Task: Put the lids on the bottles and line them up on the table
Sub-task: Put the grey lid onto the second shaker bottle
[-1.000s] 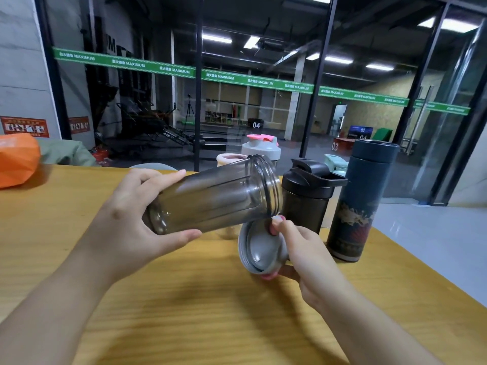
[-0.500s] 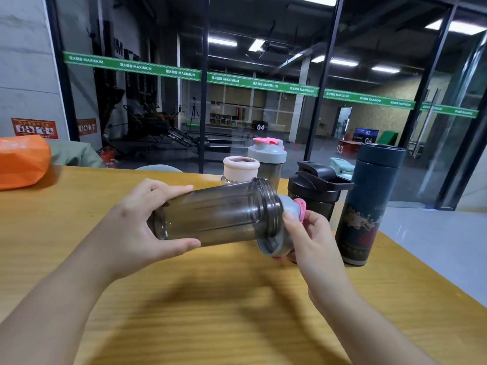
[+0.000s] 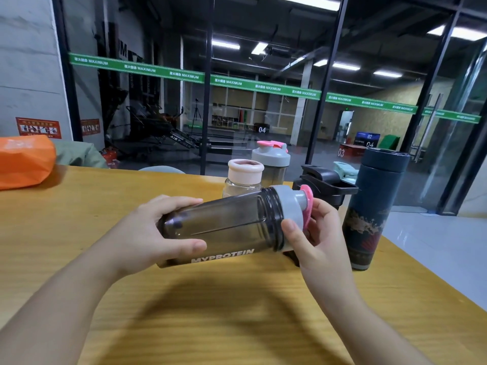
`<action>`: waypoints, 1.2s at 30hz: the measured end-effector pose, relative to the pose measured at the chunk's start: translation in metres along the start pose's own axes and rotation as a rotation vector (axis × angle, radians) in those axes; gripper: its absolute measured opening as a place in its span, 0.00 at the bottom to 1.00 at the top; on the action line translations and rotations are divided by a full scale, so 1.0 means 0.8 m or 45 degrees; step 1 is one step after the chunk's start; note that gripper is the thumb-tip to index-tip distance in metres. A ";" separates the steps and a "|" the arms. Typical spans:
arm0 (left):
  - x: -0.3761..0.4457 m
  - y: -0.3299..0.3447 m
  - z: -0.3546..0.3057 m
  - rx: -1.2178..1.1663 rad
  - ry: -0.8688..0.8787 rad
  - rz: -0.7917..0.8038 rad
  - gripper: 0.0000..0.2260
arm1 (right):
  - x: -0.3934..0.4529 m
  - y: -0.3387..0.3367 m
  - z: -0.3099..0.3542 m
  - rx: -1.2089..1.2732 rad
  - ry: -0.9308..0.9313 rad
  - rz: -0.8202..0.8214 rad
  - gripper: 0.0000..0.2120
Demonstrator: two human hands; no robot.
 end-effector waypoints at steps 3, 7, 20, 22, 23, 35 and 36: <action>-0.002 0.006 0.006 -0.122 -0.102 0.057 0.36 | 0.000 0.004 0.009 -0.017 -0.095 0.058 0.31; -0.008 0.025 0.016 -0.363 -0.285 0.157 0.30 | 0.002 0.004 0.019 -0.056 -0.177 0.111 0.38; -0.012 0.046 0.016 -0.386 -0.301 0.266 0.35 | 0.005 -0.002 0.024 0.074 -0.108 0.197 0.34; -0.013 0.053 0.007 -0.353 -0.243 0.327 0.38 | 0.008 -0.005 0.020 0.104 -0.035 0.154 0.43; -0.015 0.058 0.002 -0.344 -0.214 0.372 0.38 | 0.008 -0.005 0.018 0.158 0.032 0.141 0.48; -0.040 0.129 -0.026 -0.724 -0.235 0.366 0.36 | -0.020 0.039 -0.008 0.252 0.356 0.432 0.38; -0.036 0.125 -0.024 -0.661 -0.211 0.319 0.42 | -0.018 0.035 -0.005 0.190 0.320 0.432 0.34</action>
Point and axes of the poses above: each hand's wrist, its own x-axis towards the middle knuckle, its own y-axis out of the palm, z = x × y, the point moved 7 cm from there along x, towards the middle knuckle, and after that the axes turned 14 degrees about -z, right-handed, at the moved point
